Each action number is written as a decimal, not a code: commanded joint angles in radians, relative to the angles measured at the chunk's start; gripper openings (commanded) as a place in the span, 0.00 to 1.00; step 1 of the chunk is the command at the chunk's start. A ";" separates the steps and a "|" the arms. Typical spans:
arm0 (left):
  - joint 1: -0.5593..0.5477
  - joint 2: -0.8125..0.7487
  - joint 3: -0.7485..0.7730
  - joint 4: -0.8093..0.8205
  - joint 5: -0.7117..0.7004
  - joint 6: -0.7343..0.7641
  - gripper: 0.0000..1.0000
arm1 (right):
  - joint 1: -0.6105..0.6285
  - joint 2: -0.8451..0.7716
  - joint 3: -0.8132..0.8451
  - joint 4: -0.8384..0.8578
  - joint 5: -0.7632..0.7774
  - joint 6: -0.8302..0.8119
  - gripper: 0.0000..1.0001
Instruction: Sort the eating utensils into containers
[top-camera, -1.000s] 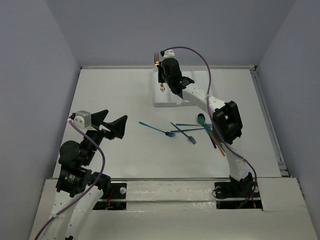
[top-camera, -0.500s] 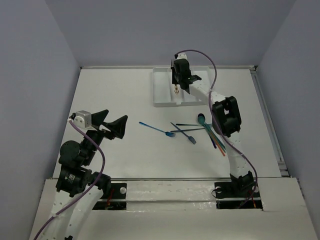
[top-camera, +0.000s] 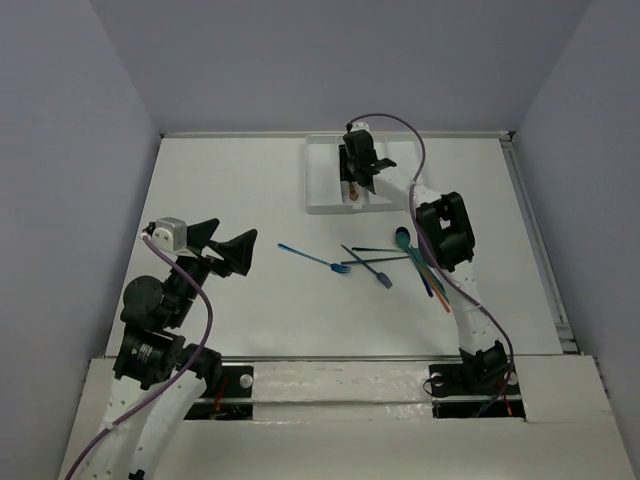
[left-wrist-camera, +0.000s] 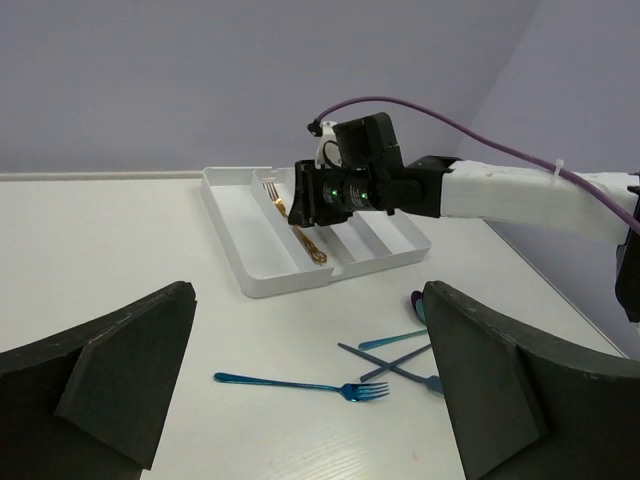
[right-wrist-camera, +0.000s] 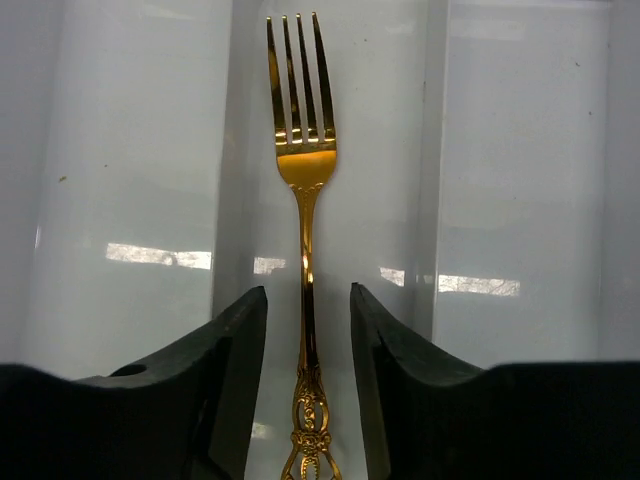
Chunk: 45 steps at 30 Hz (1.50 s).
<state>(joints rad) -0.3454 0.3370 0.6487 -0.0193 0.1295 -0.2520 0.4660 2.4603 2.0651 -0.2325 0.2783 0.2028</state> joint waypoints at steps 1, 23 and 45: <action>-0.003 0.013 0.035 0.047 0.002 0.010 0.99 | 0.006 -0.084 0.000 0.036 0.007 -0.008 0.54; -0.003 -0.015 0.034 0.045 0.015 0.003 0.99 | 0.350 -0.543 -0.642 0.124 -0.248 0.041 0.00; 0.006 -0.001 0.032 0.044 0.022 0.002 0.99 | 0.465 -0.277 -0.525 0.073 -0.177 0.095 0.00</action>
<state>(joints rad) -0.3450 0.3294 0.6487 -0.0193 0.1318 -0.2520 0.8665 2.1738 1.5406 -0.1417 0.0875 0.2852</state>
